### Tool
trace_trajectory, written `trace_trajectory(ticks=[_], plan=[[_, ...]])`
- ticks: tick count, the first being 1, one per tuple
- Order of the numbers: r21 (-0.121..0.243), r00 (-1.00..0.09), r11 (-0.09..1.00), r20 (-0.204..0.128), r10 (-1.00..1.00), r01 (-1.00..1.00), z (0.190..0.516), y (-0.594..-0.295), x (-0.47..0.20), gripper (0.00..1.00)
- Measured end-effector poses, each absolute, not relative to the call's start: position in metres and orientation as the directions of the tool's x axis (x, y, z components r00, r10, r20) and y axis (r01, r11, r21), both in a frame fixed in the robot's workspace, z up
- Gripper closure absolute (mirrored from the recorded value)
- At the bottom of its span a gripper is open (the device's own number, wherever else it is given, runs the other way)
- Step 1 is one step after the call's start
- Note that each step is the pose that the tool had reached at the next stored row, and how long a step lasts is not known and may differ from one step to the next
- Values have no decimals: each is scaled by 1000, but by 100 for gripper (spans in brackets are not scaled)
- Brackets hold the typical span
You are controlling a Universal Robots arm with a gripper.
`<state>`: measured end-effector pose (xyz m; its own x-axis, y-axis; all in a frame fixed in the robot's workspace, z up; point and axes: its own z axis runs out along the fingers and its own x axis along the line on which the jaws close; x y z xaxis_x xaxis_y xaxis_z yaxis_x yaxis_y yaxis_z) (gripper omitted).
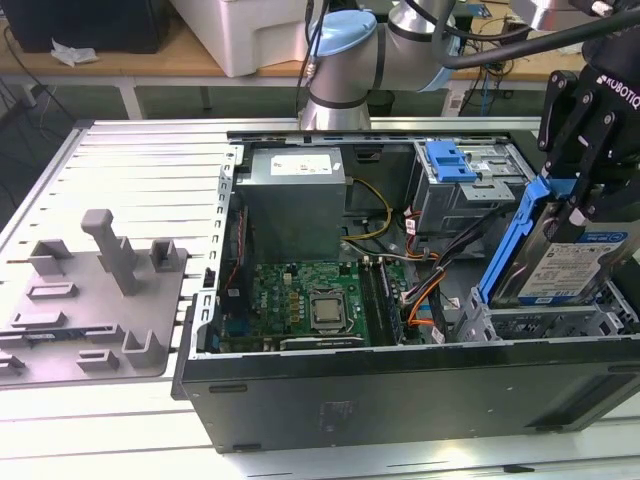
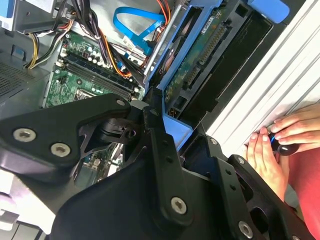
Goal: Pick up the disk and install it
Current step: 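Insert the disk into the insertion slot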
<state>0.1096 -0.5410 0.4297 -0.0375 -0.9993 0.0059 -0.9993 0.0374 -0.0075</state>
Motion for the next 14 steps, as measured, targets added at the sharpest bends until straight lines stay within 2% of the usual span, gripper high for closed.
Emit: trace_trajectory(ticks=[14], plan=[[-7,-37,37,1,-999,-999,418,-541,110,64]])
